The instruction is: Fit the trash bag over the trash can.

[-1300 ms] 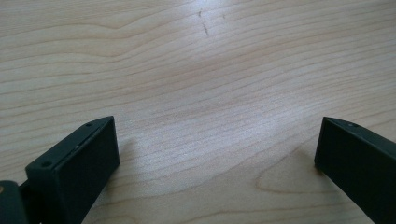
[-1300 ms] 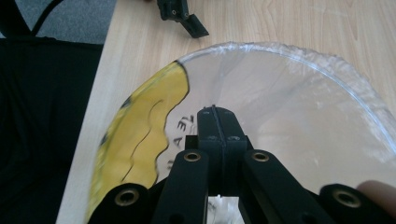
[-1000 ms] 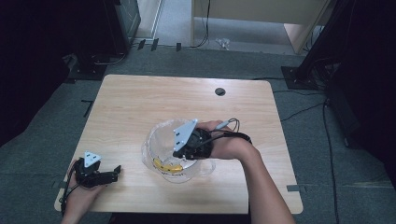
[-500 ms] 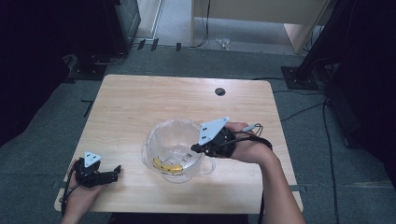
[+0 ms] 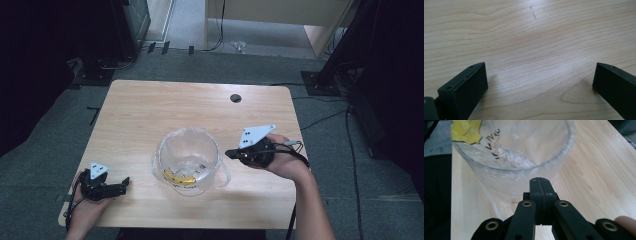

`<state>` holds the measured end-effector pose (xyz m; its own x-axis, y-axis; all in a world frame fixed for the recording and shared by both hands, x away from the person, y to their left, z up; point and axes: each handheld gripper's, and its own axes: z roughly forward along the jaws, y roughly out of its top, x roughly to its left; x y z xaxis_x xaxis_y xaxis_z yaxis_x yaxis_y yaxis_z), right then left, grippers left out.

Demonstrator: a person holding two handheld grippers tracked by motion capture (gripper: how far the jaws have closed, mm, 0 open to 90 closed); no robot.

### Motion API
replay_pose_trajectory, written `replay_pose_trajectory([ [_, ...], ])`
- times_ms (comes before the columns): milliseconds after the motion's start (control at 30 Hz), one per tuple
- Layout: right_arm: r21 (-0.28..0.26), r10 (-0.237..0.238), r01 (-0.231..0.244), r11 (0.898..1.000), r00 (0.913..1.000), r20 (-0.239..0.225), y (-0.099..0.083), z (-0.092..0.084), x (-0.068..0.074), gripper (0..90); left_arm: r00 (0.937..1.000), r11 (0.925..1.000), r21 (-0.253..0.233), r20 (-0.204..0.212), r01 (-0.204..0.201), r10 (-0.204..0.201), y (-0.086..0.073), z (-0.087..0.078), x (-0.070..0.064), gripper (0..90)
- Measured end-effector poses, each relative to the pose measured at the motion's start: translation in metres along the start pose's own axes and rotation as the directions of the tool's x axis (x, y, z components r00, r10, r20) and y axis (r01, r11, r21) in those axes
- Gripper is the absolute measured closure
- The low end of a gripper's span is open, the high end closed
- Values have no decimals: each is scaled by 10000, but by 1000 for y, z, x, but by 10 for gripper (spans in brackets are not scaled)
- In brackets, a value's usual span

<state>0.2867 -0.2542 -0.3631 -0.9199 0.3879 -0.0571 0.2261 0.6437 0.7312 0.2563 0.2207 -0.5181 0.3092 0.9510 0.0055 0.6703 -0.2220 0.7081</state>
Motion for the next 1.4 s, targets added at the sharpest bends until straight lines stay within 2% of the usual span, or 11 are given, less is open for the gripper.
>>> replay_pose_trajectory([
  [67, -82, 304, -302, 9995, 9993, 214, -6, 0, -3, 850, 10000, 10000, -1, 1, 4, -4, 0, 0, 0, 0],
  [200, -131, 400, -389, 9992, 9939, 1025, -15, 6, -5, 570, 10000, 10000, -4, -3, -4, 4, 0, 0, 0, 0],
  [333, -431, 914, -839, 9955, 9715, 2189, -22, 13, -4, 379, 10000, 10000, -3, -1, -1, 1, 0, 0, 0, 0],
  [467, -1134, 2045, -1779, 9775, 9312, 3017, -31, 16, -5, 259, 10000, 10000, -13, -3, 2, -2, 0, 0, 0, 0],
  [600, -1655, 3294, -2870, 9435, 8658, 3766, -40, 16, -11, 124, 10000, 10000, -12, -3, 0, 0, 0, 0, 0, 0],
  [633, -1779, 3564, -3099, 9340, 8444, 3999, -42, 17, -12, 101, 10000, 10000, -11, -4, -2, 2, 0, 0, 0, 0],
  [733, -2157, 4137, -3539, 9101, 8072, 4210, -47, 16, -14, 67, 10000, 10000, -15, -1, -1, 1, 0, 0, 0, 0],
  [967, -2752, 4807, -3952, 8764, 7527, 4498, -54, 22, -14, 6, 10000, 10000, -17, -3, 3, -3, 0, 0, 0, 0],
  [1033, -2830, 5039, -4170, 8637, 7208, 4760, -55, 24, -15, 6, 10000, 10000, -16, -4, 1, -1, 0, 0, 0, 0],
  [1067, -2790, 5056, -4217, 8628, 7118, 4876, -56, 25, -15, 7, 10000, 10000, -17, -2, 0, 0, 0, 0, 0, 0],
  [1400, -3093, 5447, -4492, 8382, 6618, 5151, -66, 30, -14, 6, 10000, 10000, -16, -5, 1, -1, 0, 0, 0, 0],
])
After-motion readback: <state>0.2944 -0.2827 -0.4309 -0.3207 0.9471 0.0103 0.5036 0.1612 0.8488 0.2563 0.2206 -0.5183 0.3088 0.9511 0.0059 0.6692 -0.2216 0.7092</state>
